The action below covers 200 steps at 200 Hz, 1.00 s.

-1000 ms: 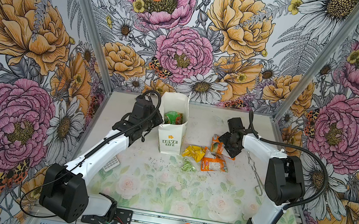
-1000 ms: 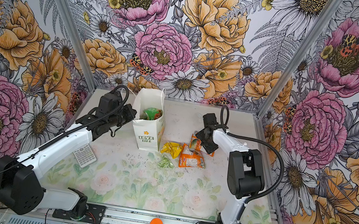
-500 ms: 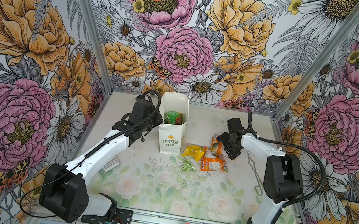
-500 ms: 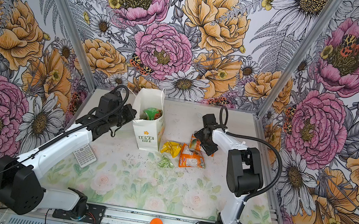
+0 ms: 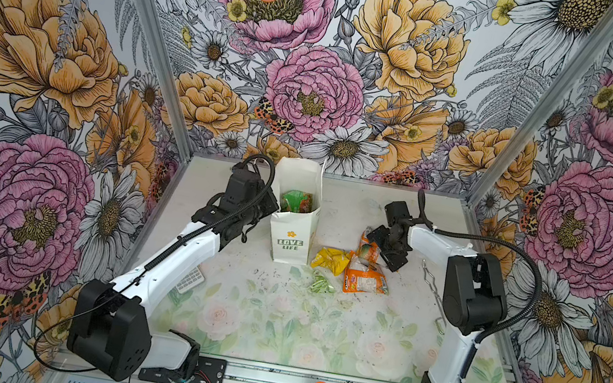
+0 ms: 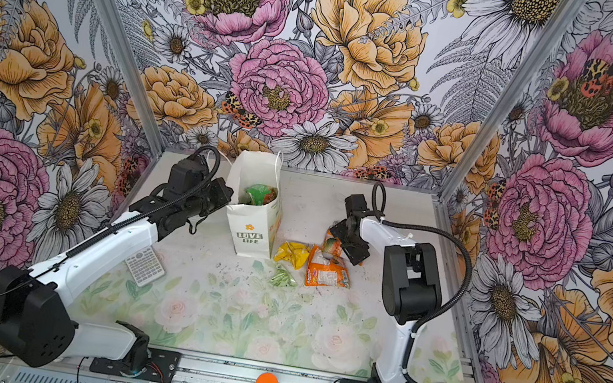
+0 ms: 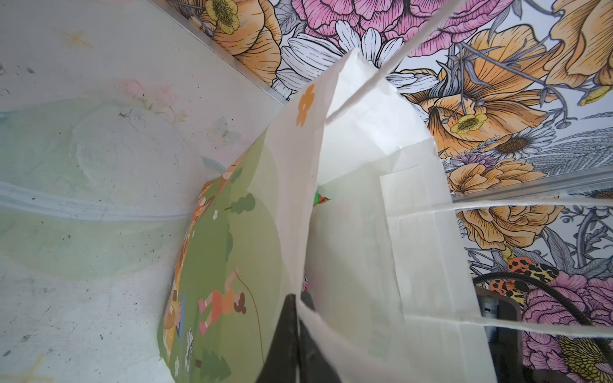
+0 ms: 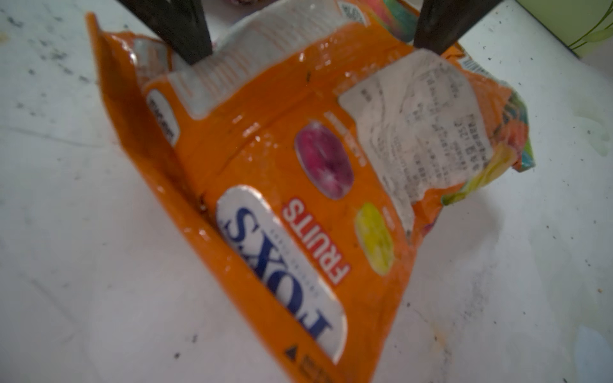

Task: Place the snacks into the paper bag
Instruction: 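Close the right gripper on the orange Fox's packet and lift it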

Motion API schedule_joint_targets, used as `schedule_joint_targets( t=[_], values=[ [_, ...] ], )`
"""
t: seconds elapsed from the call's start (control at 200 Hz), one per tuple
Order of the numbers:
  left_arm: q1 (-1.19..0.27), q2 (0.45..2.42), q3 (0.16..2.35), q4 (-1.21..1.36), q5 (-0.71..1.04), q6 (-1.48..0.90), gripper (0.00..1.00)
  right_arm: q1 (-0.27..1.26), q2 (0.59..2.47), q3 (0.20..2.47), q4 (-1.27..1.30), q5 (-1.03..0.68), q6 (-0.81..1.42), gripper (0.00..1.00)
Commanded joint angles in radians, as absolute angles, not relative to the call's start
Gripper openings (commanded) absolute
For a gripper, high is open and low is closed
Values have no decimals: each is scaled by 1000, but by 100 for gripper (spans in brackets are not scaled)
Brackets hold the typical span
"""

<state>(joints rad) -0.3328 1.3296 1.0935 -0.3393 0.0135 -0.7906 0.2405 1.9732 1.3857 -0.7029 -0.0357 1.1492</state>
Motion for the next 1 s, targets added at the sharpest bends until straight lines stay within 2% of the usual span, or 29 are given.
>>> schedule_joint_targets(
  t=[0.0, 0.27, 0.565, 0.836, 0.996],
  values=[
    [-318, 1344, 1072, -384, 12, -793, 0, 229, 2036, 1393, -701, -40, 1124, 96],
    [-316, 1353, 1077, -384, 14, -792, 0, 221, 2079, 1397, -701, -61, 1105, 95],
    [-314, 1359, 1082, -385, 15, -792, 0, 215, 2082, 1390, -700, -52, 1063, 85],
    [-315, 1358, 1083, -384, 16, -792, 0, 214, 2061, 1376, -691, -30, 1005, 48],
    [-316, 1353, 1079, -385, 16, -793, 0, 212, 2042, 1362, -678, -27, 981, 35]
  ],
)
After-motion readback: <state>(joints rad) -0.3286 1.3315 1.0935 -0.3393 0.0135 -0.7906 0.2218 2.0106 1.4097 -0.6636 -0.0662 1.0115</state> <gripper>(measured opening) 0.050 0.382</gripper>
